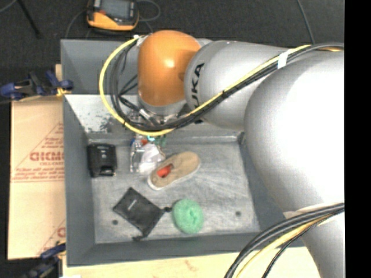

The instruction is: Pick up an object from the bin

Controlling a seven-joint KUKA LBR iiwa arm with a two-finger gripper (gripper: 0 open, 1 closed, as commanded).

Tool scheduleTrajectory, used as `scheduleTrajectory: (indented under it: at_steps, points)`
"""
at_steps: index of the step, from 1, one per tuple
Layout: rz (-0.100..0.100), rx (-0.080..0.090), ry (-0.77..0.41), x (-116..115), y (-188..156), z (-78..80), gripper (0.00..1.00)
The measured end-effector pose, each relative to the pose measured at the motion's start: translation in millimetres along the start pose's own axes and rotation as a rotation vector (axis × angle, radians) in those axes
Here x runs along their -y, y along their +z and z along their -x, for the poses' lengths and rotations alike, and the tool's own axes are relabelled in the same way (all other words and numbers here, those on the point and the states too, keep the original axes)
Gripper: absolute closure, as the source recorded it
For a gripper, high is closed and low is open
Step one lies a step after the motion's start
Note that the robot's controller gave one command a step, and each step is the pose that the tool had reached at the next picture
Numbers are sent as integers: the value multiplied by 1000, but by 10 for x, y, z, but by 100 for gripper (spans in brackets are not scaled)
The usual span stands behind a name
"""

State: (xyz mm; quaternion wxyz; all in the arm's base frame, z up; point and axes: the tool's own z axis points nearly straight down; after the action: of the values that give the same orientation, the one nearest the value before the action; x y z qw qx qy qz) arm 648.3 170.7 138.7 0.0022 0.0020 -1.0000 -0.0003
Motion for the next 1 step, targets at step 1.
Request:
scheduleTrajectory:
  at_steps: [1]
  points:
    - [1, 8, 2, 5, -55, 19, 0]
